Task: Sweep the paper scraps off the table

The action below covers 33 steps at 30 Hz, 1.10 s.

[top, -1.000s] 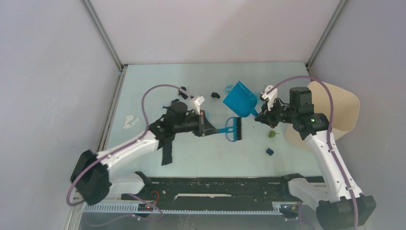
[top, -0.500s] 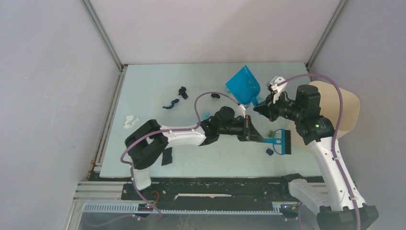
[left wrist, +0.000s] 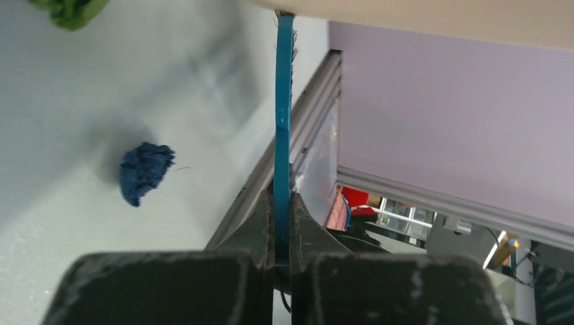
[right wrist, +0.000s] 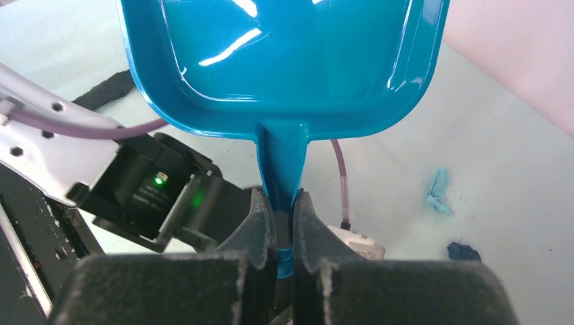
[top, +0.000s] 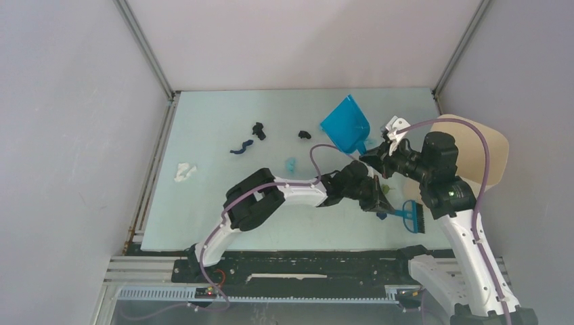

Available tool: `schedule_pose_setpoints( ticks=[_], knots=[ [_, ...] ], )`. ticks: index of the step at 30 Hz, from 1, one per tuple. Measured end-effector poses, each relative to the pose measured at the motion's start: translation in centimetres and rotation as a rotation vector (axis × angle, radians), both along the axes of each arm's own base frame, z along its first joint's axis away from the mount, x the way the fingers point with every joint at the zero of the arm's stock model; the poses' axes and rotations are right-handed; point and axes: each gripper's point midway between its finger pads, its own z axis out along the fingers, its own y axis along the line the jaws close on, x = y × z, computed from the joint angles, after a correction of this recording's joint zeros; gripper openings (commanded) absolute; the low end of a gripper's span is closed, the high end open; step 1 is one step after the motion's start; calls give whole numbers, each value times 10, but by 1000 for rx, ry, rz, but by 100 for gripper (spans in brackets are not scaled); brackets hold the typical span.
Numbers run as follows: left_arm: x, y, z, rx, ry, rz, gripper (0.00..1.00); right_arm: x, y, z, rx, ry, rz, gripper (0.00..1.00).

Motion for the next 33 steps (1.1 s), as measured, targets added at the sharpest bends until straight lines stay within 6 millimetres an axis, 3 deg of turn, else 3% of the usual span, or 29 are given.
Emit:
schedule_pose_setpoints(
  ticks=[4, 7, 12, 15, 19, 25, 28, 30, 33],
  knots=[
    [-3, -2, -31, 112, 65, 28, 0, -5, 1, -3, -3, -6, 5, 0],
    [-3, 4, -43, 163, 92, 39, 0, -7, 3, -4, -3, -8, 13, 0],
    [4, 18, -49, 231, 71, 51, 0, -8, 4, -7, -8, -7, 22, 0],
    [8, 38, -40, 282, 7, 43, 0, -9, 4, -10, -15, -6, 26, 0],
    [25, 89, -24, 375, -91, 53, 0, -9, 5, -13, -20, -4, 34, 0],
    [82, 208, -13, 573, -199, 163, 0, -7, 4, -17, -23, 7, 31, 0],
    [103, 254, 3, 653, -275, 220, 0, -5, 2, -18, -23, 14, 24, 0],
    [108, 273, 23, 683, -352, 240, 0, -2, 0, -21, -24, 21, 15, 0],
    [110, 275, 56, 646, -445, 253, 0, 3, -4, -25, -24, 38, -8, 0]
  ],
)
